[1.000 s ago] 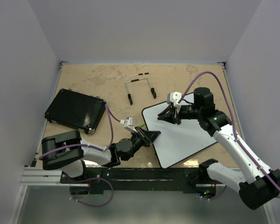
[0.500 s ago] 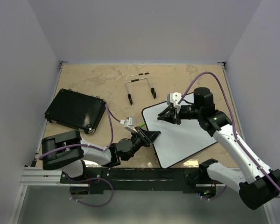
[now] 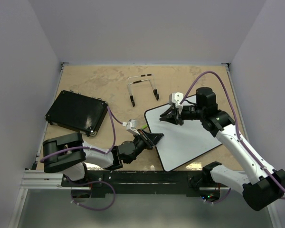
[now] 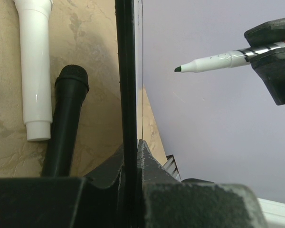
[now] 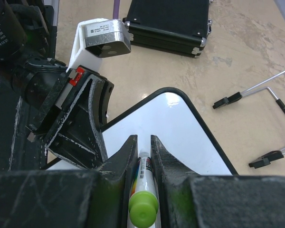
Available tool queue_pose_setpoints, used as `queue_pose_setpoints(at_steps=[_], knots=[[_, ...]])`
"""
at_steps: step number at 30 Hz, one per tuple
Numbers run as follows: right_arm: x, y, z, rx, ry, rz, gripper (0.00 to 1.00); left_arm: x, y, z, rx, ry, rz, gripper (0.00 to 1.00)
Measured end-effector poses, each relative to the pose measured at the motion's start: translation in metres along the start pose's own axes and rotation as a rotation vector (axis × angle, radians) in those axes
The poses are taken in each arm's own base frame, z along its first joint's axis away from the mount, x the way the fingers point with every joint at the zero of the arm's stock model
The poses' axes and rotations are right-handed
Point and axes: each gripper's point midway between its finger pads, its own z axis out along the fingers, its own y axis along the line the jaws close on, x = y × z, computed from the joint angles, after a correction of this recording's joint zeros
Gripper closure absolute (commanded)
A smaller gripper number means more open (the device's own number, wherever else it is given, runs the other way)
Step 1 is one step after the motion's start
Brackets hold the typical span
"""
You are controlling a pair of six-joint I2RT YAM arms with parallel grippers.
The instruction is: Write a sentence on the whiteboard
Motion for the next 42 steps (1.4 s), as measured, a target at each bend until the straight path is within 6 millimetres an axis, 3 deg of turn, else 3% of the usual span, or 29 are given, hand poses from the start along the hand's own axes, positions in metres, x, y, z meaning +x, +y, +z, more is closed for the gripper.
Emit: queue_pose_setpoints(at_steps=[42], knots=[[-0.013, 0.0, 0.005, 0.001, -0.039, 0.007, 1.0, 0.0, 0.0, 0.0, 0.003, 0.001, -0.001, 1.0]])
